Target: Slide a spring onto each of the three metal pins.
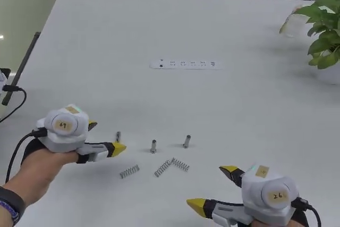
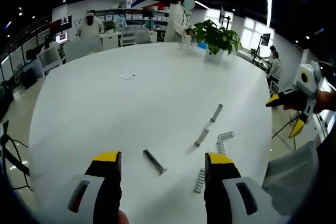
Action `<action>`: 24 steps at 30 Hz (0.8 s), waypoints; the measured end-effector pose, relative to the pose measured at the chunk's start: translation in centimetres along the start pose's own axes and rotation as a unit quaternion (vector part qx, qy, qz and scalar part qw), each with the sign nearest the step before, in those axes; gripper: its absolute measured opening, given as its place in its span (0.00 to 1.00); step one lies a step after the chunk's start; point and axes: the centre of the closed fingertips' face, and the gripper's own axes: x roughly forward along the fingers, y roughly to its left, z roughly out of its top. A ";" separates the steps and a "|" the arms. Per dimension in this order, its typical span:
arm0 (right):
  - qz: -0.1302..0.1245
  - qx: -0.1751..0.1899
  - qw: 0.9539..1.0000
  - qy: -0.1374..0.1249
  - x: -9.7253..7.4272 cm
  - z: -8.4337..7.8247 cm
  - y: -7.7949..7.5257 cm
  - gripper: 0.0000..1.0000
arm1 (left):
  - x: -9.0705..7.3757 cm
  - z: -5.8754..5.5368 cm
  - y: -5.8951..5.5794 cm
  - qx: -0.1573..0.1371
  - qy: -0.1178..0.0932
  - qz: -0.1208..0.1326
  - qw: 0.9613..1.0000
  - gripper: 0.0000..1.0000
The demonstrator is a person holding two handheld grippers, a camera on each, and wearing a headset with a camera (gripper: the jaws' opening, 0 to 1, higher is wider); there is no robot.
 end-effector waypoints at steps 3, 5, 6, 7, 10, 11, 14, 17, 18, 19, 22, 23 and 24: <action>0.000 0.002 1.000 0.000 0.0 -0.1 0.0 0.70 | 0.6 0.0 0.3 -0.009 0.000 0.003 1.000 0.57; 0.001 0.002 1.000 0.001 0.0 -0.2 0.1 0.69 | 1.1 -0.1 0.4 -0.012 0.002 0.005 1.000 0.55; 0.001 0.002 1.000 0.001 0.0 -0.2 0.1 0.69 | 1.2 -0.2 0.4 -0.014 0.003 0.005 1.000 0.55; 0.002 0.002 1.000 0.001 0.0 -0.2 0.2 0.70 | 1.5 -0.2 0.4 -0.015 0.004 0.005 1.000 0.54; 0.002 0.002 1.000 0.002 0.0 -0.3 0.2 0.70 | 1.9 -0.5 0.4 -0.019 0.007 0.006 1.000 0.52; 0.002 0.002 1.000 0.003 0.0 -0.4 0.2 0.69 | 2.2 -0.6 0.5 -0.021 0.009 0.007 1.000 0.52; 0.001 0.003 1.000 0.003 -0.1 -0.4 0.1 0.69 | 2.5 -0.9 1.1 -0.038 0.011 0.023 0.999 0.46; -0.002 0.006 1.000 0.003 -0.2 -0.5 -0.2 0.69 | 3.0 -1.2 1.6 -0.046 0.015 0.029 0.998 0.43; -0.002 0.006 1.000 0.002 -0.2 -0.5 -0.2 0.69 | 3.1 -1.2 1.6 -0.046 0.016 0.029 0.998 0.43; -0.003 0.008 1.000 0.002 -0.3 -0.5 -0.3 0.69 | 3.3 -1.4 1.9 -0.046 0.019 0.031 0.998 0.43; -0.005 0.010 1.000 0.002 -0.3 -0.6 -0.5 0.69 | 3.7 -1.5 2.2 -0.055 0.021 0.036 0.998 0.41; -0.005 0.010 1.000 0.002 -0.3 -0.7 -0.5 0.69 | 3.8 -1.6 2.2 -0.058 0.021 0.037 0.997 0.41; -0.005 0.009 1.000 0.004 -0.4 -0.8 -0.5 0.69 | 4.0 -1.7 2.4 -0.062 0.022 0.038 0.997 0.40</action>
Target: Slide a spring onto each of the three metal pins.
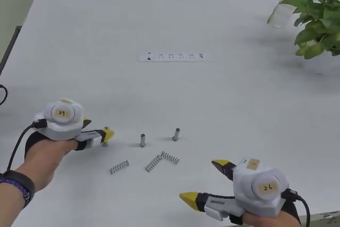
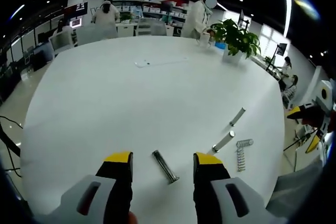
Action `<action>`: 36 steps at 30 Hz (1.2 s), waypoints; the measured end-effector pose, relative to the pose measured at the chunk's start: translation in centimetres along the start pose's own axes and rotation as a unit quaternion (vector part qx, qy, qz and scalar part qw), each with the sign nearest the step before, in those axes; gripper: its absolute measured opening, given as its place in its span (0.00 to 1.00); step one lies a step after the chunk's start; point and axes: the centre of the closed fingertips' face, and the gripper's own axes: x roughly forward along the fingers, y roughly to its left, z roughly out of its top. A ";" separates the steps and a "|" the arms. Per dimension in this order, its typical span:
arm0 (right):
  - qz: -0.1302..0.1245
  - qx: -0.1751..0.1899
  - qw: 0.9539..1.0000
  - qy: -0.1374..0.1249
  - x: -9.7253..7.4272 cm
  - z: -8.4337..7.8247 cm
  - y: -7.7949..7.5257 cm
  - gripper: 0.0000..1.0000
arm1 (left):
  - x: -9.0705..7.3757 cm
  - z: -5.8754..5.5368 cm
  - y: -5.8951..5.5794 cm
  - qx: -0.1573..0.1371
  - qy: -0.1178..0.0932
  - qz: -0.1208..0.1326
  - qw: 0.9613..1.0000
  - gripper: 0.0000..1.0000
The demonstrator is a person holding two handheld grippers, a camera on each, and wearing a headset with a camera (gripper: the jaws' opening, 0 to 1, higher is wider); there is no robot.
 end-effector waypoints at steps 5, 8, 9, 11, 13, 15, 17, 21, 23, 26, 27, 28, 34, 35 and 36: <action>0.001 0.000 1.000 0.003 0.1 -0.2 -0.1 0.69 | 0.4 -0.6 -0.2 -0.019 0.002 0.011 1.000 0.31; -0.001 0.002 1.000 0.001 0.1 -0.1 -0.3 0.69 | 0.7 -1.1 -0.7 -0.024 0.011 0.010 1.000 0.30; -0.001 0.003 1.000 0.000 0.1 0.0 -0.3 0.69 | 0.8 -1.3 -0.8 -0.021 0.014 0.011 1.000 0.29; -0.001 0.002 1.000 0.000 0.2 0.1 -0.4 0.69 | 1.0 -1.5 -0.8 -0.022 0.018 0.014 0.999 0.27; -0.001 0.000 1.000 0.001 0.2 0.1 -0.5 0.69 | 1.1 -1.5 -0.7 -0.027 0.019 0.019 0.999 0.25; -0.001 -0.001 1.000 0.002 0.2 0.2 -0.6 0.69 | 1.3 -1.4 -0.7 -0.034 0.019 0.021 0.999 0.22; 0.000 -0.001 1.000 0.003 0.3 0.2 -0.6 0.69 | 1.5 -1.4 -0.6 -0.037 0.022 0.026 0.999 0.20; 0.002 -0.001 1.000 0.006 0.3 0.0 -0.6 0.69 | 1.9 -1.7 -0.4 -0.043 0.029 0.035 0.998 0.14; 0.002 -0.001 1.000 0.007 0.4 0.0 -0.5 0.69 | 2.1 -1.8 -0.3 -0.043 0.034 0.037 0.998 0.12; 0.003 -0.001 1.000 0.009 0.4 -0.1 -0.5 0.69 | 2.3 -2.0 -0.2 -0.046 0.036 0.040 0.997 0.11; 0.003 -0.001 1.000 0.009 0.4 -0.1 -0.5 0.69 | 2.3 -2.0 -0.2 -0.047 0.037 0.040 0.997 0.10; 0.003 -0.001 1.000 0.009 0.4 -0.1 -0.5 0.69 | 2.3 -2.1 -0.1 -0.048 0.038 0.041 0.997 0.10; 0.003 -0.001 1.000 0.010 0.4 0.0 -0.7 0.69 | 2.5 -2.3 0.1 -0.041 0.042 0.046 0.997 0.08; 0.003 -0.002 1.000 0.010 0.4 0.0 -0.7 0.69 | 2.5 -2.3 0.1 -0.038 0.044 0.046 0.997 0.07; 0.003 -0.003 1.000 0.010 0.4 0.1 -0.7 0.69 | 2.4 -2.4 0.1 -0.034 0.047 0.046 0.997 0.06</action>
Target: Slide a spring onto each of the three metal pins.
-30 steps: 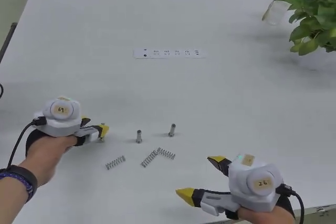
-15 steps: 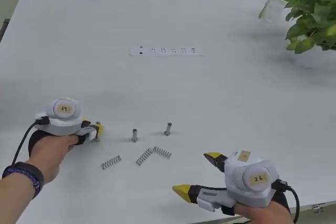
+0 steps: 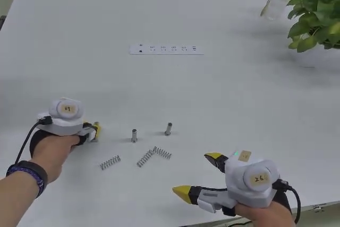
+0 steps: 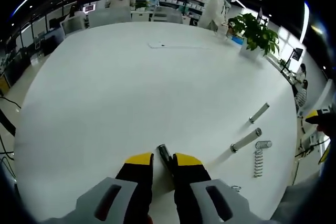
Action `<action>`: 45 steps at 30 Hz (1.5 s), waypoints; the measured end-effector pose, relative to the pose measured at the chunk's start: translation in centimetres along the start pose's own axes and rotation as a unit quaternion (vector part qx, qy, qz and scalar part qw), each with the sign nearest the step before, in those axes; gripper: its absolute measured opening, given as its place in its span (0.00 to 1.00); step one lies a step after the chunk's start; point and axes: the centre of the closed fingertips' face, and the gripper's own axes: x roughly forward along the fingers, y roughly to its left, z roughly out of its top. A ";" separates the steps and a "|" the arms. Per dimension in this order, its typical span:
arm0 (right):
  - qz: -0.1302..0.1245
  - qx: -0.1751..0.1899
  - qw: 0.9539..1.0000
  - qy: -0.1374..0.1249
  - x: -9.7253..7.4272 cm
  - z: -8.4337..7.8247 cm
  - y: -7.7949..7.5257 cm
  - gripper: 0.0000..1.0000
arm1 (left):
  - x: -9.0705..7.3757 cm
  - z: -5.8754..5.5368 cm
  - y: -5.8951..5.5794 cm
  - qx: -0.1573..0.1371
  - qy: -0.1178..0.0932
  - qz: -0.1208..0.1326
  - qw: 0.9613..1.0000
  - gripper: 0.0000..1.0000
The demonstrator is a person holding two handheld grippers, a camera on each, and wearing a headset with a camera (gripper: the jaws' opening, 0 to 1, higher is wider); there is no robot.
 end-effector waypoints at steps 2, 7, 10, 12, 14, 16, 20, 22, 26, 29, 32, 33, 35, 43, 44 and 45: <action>0.000 0.001 1.000 -0.001 0.0 0.1 0.0 0.69 | -0.1 -0.3 0.3 0.008 0.008 0.006 1.000 0.03; 0.001 0.001 1.000 0.000 0.1 0.1 0.1 0.69 | -0.2 -0.7 1.0 0.027 0.019 0.008 0.999 0.00; 0.003 0.001 1.000 0.000 0.1 0.1 0.2 0.69 | -0.2 -0.8 1.3 0.038 0.023 0.009 0.999 0.00; 0.003 0.001 1.000 0.001 0.1 0.0 0.2 0.69 | 0.0 -0.6 1.4 0.046 0.024 0.006 0.999 0.01; 0.003 0.002 1.000 0.002 0.2 -0.1 0.3 0.69 | 0.1 -0.5 1.4 0.051 0.025 0.007 0.998 0.02; 0.004 0.001 1.000 0.002 0.2 -0.1 0.3 0.69 | 0.4 -0.4 1.5 0.055 0.027 0.006 0.998 0.03; 0.002 0.004 1.000 0.001 0.1 0.0 0.2 0.69 | 0.6 0.2 1.8 0.060 0.023 0.004 0.998 0.03; 0.001 0.003 1.000 0.001 0.1 0.0 0.2 0.69 | 0.7 0.3 1.8 0.054 0.022 0.002 0.998 0.02; -0.001 0.004 1.000 0.001 0.0 -0.1 0.1 0.69 | 0.7 0.1 1.7 0.052 0.027 0.002 0.998 0.00; -0.001 0.005 1.000 0.002 0.0 -0.2 0.0 0.68 | 0.6 0.1 1.7 0.052 0.031 0.000 0.998 0.00; -0.001 0.003 1.000 0.003 0.0 -0.2 0.1 0.68 | 0.5 -0.1 1.6 0.051 0.036 -0.002 0.998 0.00; -0.001 0.004 1.000 0.001 0.0 -0.1 0.1 0.68 | 0.4 0.0 1.5 0.051 0.033 -0.003 0.998 0.00; -0.003 0.006 1.000 -0.001 -0.1 -0.1 0.0 0.68 | 0.2 0.3 1.4 0.046 0.028 -0.005 0.999 0.00; -0.002 0.006 1.000 -0.002 -0.1 -0.2 0.1 0.68 | -0.8 1.0 1.2 0.040 0.011 -0.002 0.999 0.00; -0.003 0.006 1.000 -0.002 -0.1 -0.2 0.1 0.68 | -0.9 1.1 1.2 0.039 0.009 -0.002 0.999 0.00; -0.003 0.006 1.000 -0.003 -0.1 -0.2 0.1 0.68 | -1.0 1.2 1.2 0.039 0.007 -0.002 0.999 0.00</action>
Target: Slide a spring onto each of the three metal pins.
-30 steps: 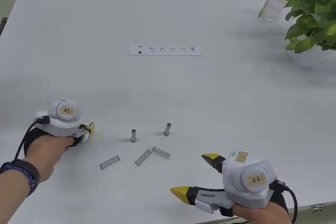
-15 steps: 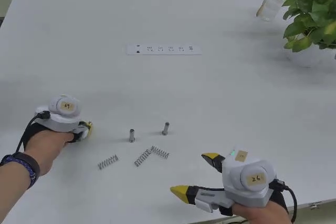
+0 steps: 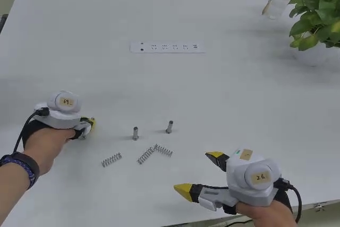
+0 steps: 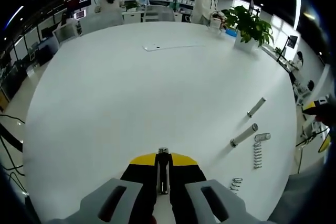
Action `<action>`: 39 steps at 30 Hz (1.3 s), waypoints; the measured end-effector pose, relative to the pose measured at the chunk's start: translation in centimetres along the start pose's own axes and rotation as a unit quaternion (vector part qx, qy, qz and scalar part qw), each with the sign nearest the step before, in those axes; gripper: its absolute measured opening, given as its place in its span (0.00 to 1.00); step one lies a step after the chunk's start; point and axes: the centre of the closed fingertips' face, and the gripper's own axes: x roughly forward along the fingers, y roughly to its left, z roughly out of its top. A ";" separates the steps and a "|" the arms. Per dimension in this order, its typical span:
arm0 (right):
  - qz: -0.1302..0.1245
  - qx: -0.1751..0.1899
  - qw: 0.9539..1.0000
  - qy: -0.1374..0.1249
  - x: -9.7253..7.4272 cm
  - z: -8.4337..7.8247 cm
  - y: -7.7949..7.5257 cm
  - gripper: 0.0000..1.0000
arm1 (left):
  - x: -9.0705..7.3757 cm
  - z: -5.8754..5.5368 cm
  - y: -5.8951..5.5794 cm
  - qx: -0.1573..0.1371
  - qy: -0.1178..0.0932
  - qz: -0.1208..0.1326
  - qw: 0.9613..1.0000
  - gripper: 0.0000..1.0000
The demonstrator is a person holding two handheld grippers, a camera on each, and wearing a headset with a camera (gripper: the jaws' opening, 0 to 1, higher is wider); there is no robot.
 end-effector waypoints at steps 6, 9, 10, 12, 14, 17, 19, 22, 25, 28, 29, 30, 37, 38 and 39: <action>0.002 -0.001 1.000 -0.004 0.1 0.1 0.2 0.69 | -0.5 0.1 -0.2 -0.003 -0.009 0.001 1.000 0.00; 0.003 -0.003 1.000 -0.004 0.1 0.1 0.3 0.69 | -0.9 0.1 -0.4 -0.002 -0.011 0.001 1.000 0.00; 0.003 -0.003 1.000 -0.005 0.1 0.2 0.4 0.69 | -1.0 0.2 -0.5 -0.001 -0.012 0.001 1.000 0.00; 0.003 -0.004 1.000 -0.005 0.1 0.2 0.4 0.69 | -1.2 0.2 -0.5 -0.003 -0.015 0.002 1.000 0.00; 0.004 -0.005 1.000 -0.005 0.1 0.2 0.5 0.69 | -1.3 0.2 -0.4 -0.005 -0.017 0.004 1.000 0.00; 0.004 -0.005 1.000 -0.007 0.1 0.2 0.5 0.69 | -1.6 0.2 -0.5 -0.006 -0.020 0.006 1.000 0.00; 0.004 -0.007 1.000 -0.006 0.1 0.2 0.6 0.69 | -1.8 0.1 -0.5 -0.006 -0.021 0.007 1.000 0.00; 0.005 -0.008 1.000 -0.008 0.1 0.3 0.7 0.69 | -2.2 0.0 -0.5 -0.016 -0.023 0.008 1.000 0.00; 0.005 -0.008 1.000 -0.009 0.0 0.4 0.8 0.69 | -2.5 0.0 -0.6 -0.014 -0.025 0.010 1.000 0.00; 0.006 -0.010 1.000 -0.008 0.0 0.4 0.9 0.69 | -2.8 -0.2 -0.7 -0.009 -0.025 0.010 1.000 0.00; 0.006 -0.010 1.000 -0.008 0.0 0.4 0.9 0.69 | -2.9 -0.2 -0.8 -0.009 -0.026 0.010 1.000 0.00; 0.006 -0.010 1.000 -0.009 0.0 0.4 0.9 0.69 | -2.9 -0.2 -0.8 -0.006 -0.027 0.011 1.000 0.00; 0.010 -0.012 1.000 -0.009 0.1 0.5 1.2 0.69 | -3.4 -0.7 -1.4 0.005 -0.023 0.009 1.000 0.00; 0.010 -0.012 1.000 -0.010 0.1 0.5 1.3 0.69 | -3.4 -0.8 -1.6 0.009 -0.023 0.008 1.000 0.00; 0.010 -0.013 1.000 -0.010 0.1 0.5 1.3 0.69 | -3.5 -0.9 -1.7 0.010 -0.022 0.008 1.000 0.00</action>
